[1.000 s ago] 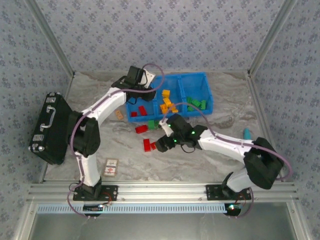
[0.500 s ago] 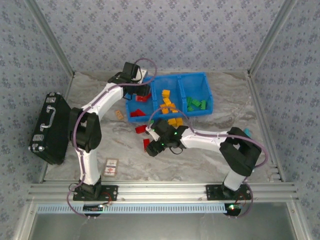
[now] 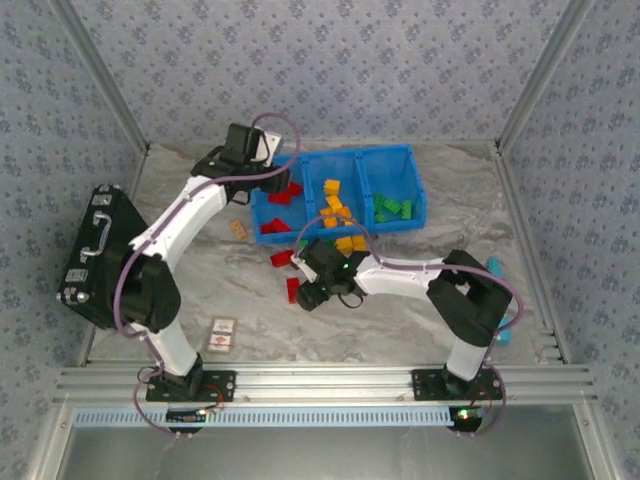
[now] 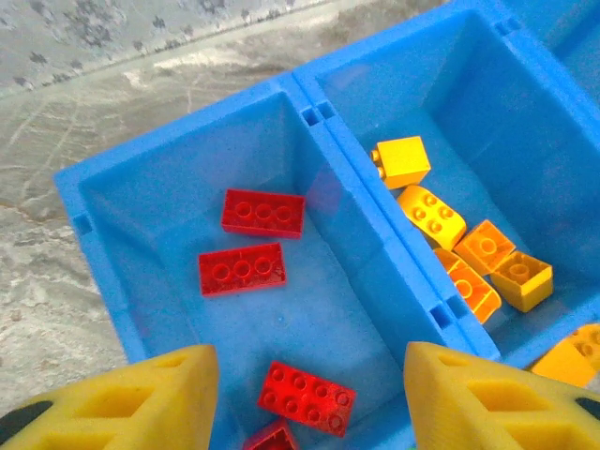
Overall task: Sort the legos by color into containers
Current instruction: Pick up the lego from the center of the table.
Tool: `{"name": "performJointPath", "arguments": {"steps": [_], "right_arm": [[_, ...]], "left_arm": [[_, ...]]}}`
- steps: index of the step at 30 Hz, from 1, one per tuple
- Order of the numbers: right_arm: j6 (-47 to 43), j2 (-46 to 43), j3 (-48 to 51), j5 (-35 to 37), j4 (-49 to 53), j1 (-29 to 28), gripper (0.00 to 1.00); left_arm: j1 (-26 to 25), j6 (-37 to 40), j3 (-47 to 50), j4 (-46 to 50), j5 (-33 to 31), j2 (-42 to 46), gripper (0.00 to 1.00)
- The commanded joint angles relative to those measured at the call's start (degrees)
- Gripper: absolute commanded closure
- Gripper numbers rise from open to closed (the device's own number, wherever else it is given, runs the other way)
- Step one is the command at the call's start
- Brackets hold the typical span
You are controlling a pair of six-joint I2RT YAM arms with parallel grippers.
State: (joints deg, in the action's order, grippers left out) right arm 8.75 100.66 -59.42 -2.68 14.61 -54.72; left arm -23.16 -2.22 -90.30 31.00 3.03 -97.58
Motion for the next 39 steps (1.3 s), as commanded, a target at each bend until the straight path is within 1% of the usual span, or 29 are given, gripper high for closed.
{"name": "performJointPath", "arguments": {"steps": [1, 3, 11, 15, 24, 28, 31, 33, 39], "right_arm": [[-1.08, 2.01, -1.64, 1.49, 0.07, 0.30, 0.37], [-1.19, 2.86, -2.06, 1.53, 0.16, 0.47, 0.39], [-1.20, 4.96, -3.57, 2.32, 0.71, 0.69, 0.41], [-1.45, 6.41, -5.93, 2.58, 1.96, 0.71, 0.42], [-1.72, 7.79, -7.52, 2.88, 4.50, 1.13, 0.58], [-1.94, 6.93, -7.37, 2.95, 5.40, 1.28, 0.61], [-2.69, 5.26, -8.26, 2.42, 6.65, 2.13, 0.63], [-3.19, 3.46, -8.43, 1.36, 7.30, 3.16, 0.63], [-5.77, 0.74, -15.50, -1.85, 9.07, 6.99, 0.63]], "left_arm": [[0.22, 1.47, 1.65, 1.93, -1.68, 3.36, 0.44], [0.31, 1.77, 2.10, 2.46, -1.97, 4.58, 0.44], [0.48, 2.22, 3.11, 3.12, -2.68, 7.38, 0.43], [0.48, 2.31, 3.79, 3.21, -2.91, 8.02, 0.43], [1.13, 2.13, 7.01, 3.39, -3.38, 10.68, 0.42], [1.66, 2.22, 8.39, 4.35, -3.42, 12.33, 0.42], [1.64, 2.32, 10.82, 6.47, -2.26, 14.45, 0.42], [1.62, 1.10, 14.20, 7.33, -3.00, 16.99, 0.41], [1.70, -2.30, 20.85, 12.00, -4.60, 25.65, 0.38]]}}
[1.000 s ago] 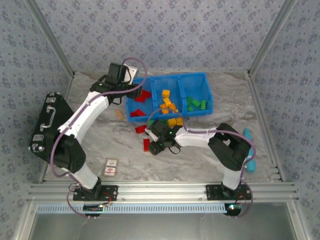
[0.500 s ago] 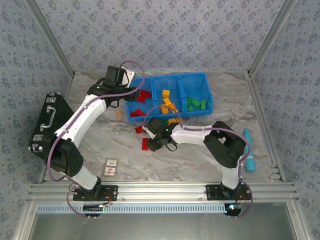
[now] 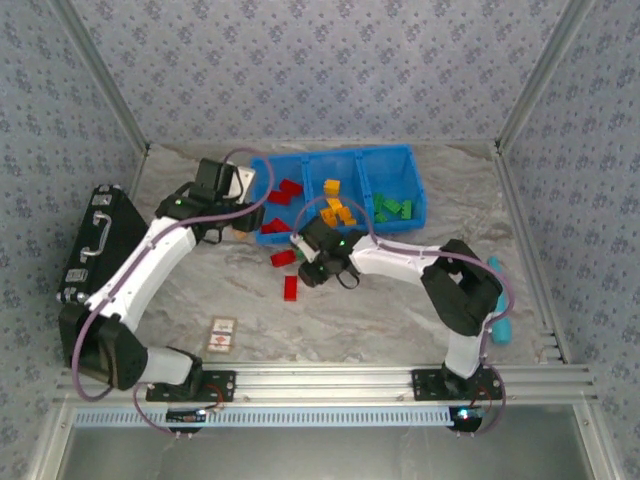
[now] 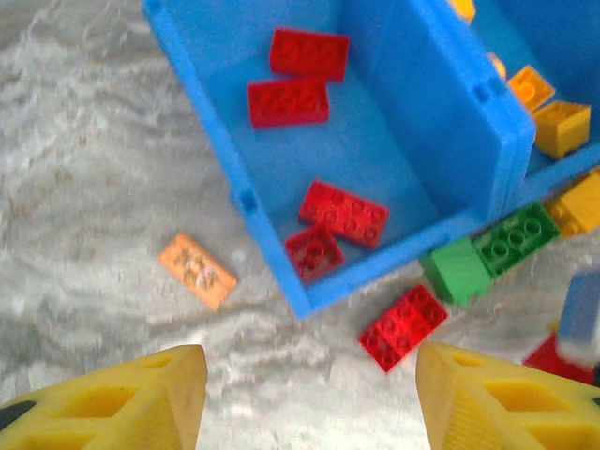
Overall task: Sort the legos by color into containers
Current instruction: Pick up the lego from the center of the table, then place the lego in the container.
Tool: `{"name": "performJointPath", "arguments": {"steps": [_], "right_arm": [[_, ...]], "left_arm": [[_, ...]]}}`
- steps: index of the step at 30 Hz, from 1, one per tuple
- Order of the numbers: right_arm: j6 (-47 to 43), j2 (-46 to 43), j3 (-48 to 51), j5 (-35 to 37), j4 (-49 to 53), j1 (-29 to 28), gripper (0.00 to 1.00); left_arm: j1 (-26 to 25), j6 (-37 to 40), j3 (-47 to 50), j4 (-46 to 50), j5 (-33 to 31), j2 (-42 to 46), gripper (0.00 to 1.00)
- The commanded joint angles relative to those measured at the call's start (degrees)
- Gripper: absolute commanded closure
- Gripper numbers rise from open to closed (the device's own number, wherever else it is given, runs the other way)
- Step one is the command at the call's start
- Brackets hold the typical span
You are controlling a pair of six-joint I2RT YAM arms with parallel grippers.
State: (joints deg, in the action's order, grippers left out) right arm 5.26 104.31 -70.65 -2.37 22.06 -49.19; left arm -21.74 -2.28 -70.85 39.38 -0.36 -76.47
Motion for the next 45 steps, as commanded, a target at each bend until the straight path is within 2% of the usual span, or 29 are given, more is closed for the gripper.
{"name": "performJointPath", "arguments": {"steps": [1, 8, 13, 17, 21, 27, 31, 39, 41, 45], "right_arm": [[-2.67, -2.69, -5.57, -2.76, 1.74, 2.15, 0.63], [-6.19, 4.91, -17.28, -6.12, -1.41, 6.61, 0.63], [-7.83, 12.72, -26.00, -7.65, -2.00, 8.34, 0.63], [-7.28, 17.94, -31.64, -8.12, -2.31, 9.09, 0.64], [-7.37, 21.49, -35.48, -8.13, -1.76, 9.20, 0.64], [-8.95, 23.87, -36.61, -6.68, -2.83, 8.68, 0.62], [-9.78, 24.67, -36.86, -5.87, -3.24, 8.50, 0.59], [-11.04, 25.00, -37.45, -5.23, -3.43, 8.60, 0.56], [-11.48, 25.05, -37.48, -5.25, -3.37, 8.62, 0.56], [-12.29, 25.65, -38.10, -4.78, -2.81, 8.50, 0.49]], "left_arm": [[0.27, -2.36, 1.98, 4.01, -1.26, 5.83, 0.38], [0.37, -1.43, 5.60, 6.86, -1.84, 12.69, 0.36], [1.67, 0.27, 6.37, 8.61, -1.78, 14.16, 0.35], [2.58, 0.55, 8.10, 7.92, 0.62, 14.11, 0.34], [2.58, -0.39, 10.81, 7.50, 3.84, 13.46, 0.34], [1.95, -3.37, 16.38, 7.80, 4.26, 13.92, 0.32], [-2.17, -7.70, 20.19, 5.28, 4.97, 15.76, 0.32], [-15.83, -20.20, 27.45, -2.61, 0.59, 12.98, 0.32], [-17.50, -23.56, 28.44, -5.04, -0.42, 12.84, 0.32], [-21.50, -28.38, 29.99, -9.87, -2.43, 11.42, 0.32]]}}
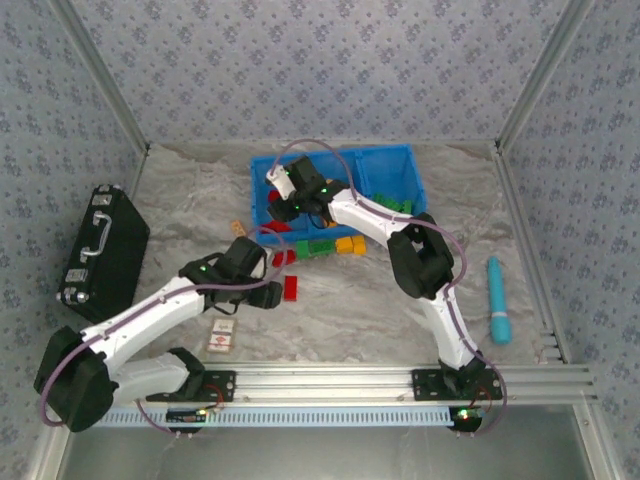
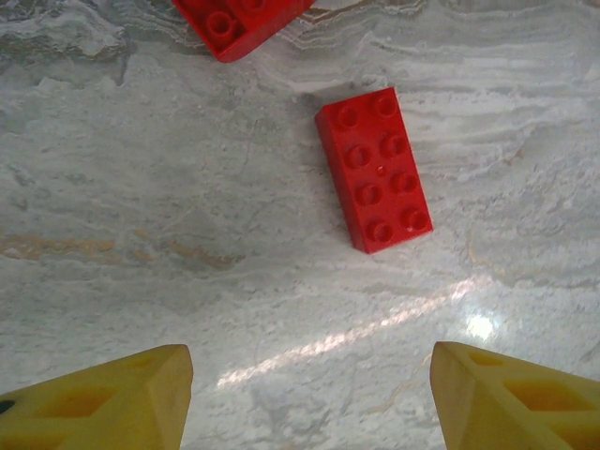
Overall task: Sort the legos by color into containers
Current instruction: Place the lego in the container, then pick up the lego from the center of the table.
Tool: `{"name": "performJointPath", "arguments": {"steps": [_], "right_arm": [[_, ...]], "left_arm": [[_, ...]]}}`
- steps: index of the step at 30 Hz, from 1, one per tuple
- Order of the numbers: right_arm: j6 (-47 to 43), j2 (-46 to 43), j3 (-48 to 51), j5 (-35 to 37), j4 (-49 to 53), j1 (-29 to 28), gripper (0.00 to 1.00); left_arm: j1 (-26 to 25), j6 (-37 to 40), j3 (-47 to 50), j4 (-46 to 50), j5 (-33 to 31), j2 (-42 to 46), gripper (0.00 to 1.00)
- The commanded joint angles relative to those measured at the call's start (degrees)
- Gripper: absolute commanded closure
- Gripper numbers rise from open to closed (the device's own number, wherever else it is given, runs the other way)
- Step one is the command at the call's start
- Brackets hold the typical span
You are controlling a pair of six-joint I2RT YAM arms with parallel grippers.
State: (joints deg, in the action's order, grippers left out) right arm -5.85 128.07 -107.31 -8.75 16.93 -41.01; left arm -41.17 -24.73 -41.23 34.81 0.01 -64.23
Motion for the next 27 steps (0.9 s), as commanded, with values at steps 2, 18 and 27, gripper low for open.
{"name": "performJointPath", "arguments": {"steps": [2, 18, 27], "right_arm": [[-1.06, 2.09, -1.08, 1.65, 2.01, 0.28, 0.49], [3.23, -9.30, 8.56, -5.13, -3.58, 3.45, 0.44], [4.83, -25.17, 18.85, -9.67, -4.14, 7.13, 0.35]], "left_arm": [[-4.10, -7.12, 0.28, -5.69, -4.98, -2.46, 0.32], [-9.59, -14.91, 1.09, -11.44, -13.46, -10.76, 0.32], [-10.51, -13.72, -1.83, -15.73, -12.85, -18.24, 0.31]]}}
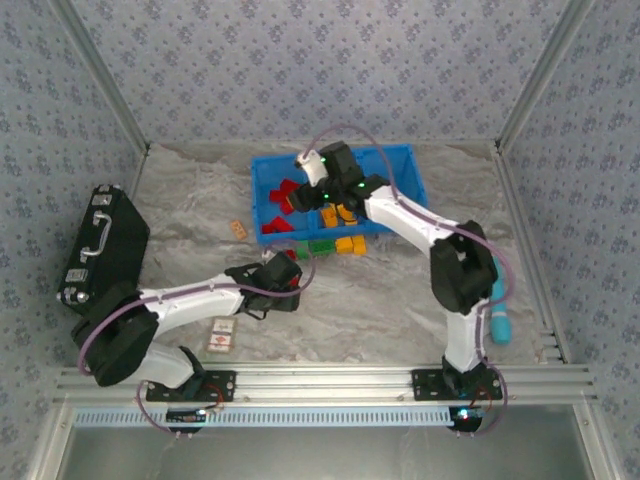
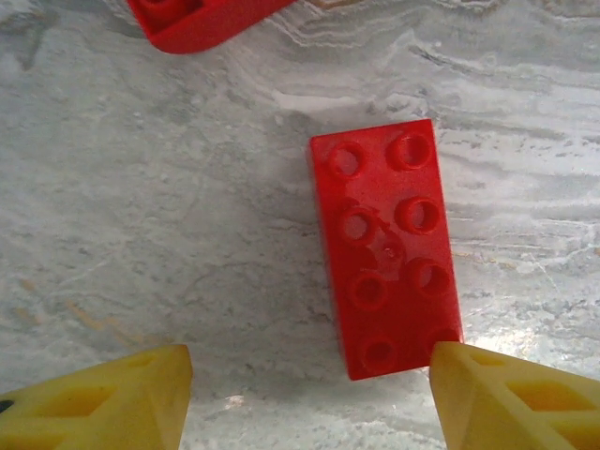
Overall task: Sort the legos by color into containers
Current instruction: Pick up the lego from the center of the table.
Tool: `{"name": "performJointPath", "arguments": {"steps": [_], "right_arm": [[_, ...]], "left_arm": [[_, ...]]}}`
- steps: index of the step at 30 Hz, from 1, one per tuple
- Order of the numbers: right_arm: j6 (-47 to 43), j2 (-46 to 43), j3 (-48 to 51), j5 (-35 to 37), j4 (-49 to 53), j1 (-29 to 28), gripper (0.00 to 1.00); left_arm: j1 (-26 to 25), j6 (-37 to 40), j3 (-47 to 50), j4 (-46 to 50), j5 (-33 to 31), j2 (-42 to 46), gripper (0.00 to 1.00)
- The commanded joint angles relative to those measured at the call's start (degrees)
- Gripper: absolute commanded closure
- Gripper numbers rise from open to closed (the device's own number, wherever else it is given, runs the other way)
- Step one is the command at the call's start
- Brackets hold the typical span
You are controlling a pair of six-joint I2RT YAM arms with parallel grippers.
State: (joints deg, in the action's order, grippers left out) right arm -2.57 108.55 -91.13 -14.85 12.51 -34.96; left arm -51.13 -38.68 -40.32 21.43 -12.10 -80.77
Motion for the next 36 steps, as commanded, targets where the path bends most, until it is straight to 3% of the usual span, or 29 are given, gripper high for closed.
{"name": "performJointPath", "arguments": {"steps": [1, 14, 29, 36], "right_arm": [[1.77, -7.10, 3.67, -3.68, 0.31, 1.70, 0.34], [2.04, -18.17, 13.17, -2.58, 0.68, 11.47, 0.32], [1.80, -16.97, 14.77, -4.44, -0.35, 14.92, 0.31], [1.43, -16.37, 14.56, -5.51, -0.35, 16.06, 0.31]], "left_arm": [[-0.59, 0.34, -3.23, -2.37, -0.76, -2.59, 0.31], [-0.81, 1.28, -9.86, 0.93, -0.86, -13.22, 0.37], [-0.76, -0.07, -12.71, -2.94, 3.70, -8.11, 0.33], [0.74, -5.20, -12.93, -1.09, 2.68, -8.61, 0.33]]}}
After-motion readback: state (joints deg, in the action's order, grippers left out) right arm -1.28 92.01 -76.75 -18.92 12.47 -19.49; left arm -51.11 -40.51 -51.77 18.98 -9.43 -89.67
